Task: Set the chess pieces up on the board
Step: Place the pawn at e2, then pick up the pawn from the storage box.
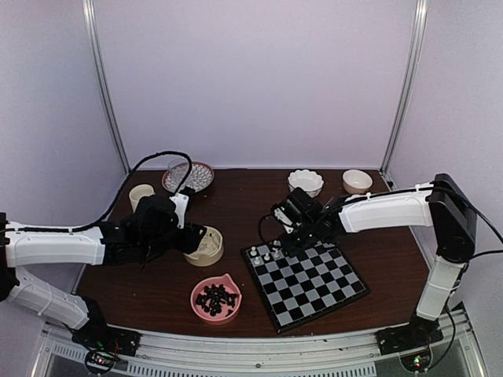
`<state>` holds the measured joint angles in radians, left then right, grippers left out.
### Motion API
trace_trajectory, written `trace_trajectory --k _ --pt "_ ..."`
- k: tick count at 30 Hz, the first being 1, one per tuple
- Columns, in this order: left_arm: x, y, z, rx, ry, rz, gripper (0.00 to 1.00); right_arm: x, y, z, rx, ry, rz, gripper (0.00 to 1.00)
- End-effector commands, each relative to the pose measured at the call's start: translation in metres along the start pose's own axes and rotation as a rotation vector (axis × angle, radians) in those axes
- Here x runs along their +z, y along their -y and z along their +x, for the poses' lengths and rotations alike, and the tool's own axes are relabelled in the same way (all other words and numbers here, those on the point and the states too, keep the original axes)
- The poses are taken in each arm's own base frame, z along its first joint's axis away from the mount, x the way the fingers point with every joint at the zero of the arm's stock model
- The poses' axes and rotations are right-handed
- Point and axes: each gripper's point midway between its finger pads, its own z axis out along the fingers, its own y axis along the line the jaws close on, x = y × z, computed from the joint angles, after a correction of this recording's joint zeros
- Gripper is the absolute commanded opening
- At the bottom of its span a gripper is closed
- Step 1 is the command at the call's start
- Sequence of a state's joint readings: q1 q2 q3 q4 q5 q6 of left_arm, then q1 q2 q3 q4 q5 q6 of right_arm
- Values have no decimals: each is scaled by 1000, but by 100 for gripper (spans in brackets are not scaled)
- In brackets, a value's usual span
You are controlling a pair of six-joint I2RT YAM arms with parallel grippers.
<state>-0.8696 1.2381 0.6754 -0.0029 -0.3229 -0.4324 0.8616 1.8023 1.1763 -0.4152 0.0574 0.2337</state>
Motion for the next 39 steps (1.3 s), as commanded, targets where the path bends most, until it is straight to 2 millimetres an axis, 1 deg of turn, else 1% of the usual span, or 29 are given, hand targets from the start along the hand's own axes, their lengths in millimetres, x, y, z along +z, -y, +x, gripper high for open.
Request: trace_trajectory --k 1,3,5,6,8,11,14,16,17,23,25,27,30,33,39 --pt "-1 -1 -14 -23 35 -15 52 -14 8 -16 8 51 29 28" --pt "-1 -3 -14 -26 36 -25 54 -17 9 -18 8 60 28 29" --pt "0 -6 -6 -18 6 -40 54 -22 7 -20 7 78 14 29" --pt "2 -7 -3 -16 -4 -44 52 -27 7 -22 8 98 6 29" --pt "8 -10 4 -23 -30 -50 44 -39 7 -27 9 142 -6 29" --pt "22 -16 14 -32 -95 -67 36 -51 9 -27 15 195 -13 29" --pt "35 -25 25 -48 -170 -96 33 -64 10 -29 23 250 -26 29" --pt "43 -28 28 -65 -196 -101 33 -69 10 -29 27 277 -31 29" --pt "46 -31 31 -75 -209 -110 35 -71 10 -30 27 291 -32 29" --pt "64 -43 42 -164 -234 -151 37 -75 8 -30 18 326 -31 28" --pt "69 -45 43 -190 -235 -162 38 -75 8 -30 15 330 -26 28" --pt "74 -43 44 -210 -239 -163 38 -77 8 -30 15 339 -25 28" --pt "79 -47 45 -252 -235 -196 37 -78 8 -30 15 351 -29 28" --pt "85 -56 45 -291 -223 -261 33 -79 5 -30 12 357 -37 27" --pt "98 -60 43 -315 -185 -264 35 -77 -2 -31 -6 353 -48 28"
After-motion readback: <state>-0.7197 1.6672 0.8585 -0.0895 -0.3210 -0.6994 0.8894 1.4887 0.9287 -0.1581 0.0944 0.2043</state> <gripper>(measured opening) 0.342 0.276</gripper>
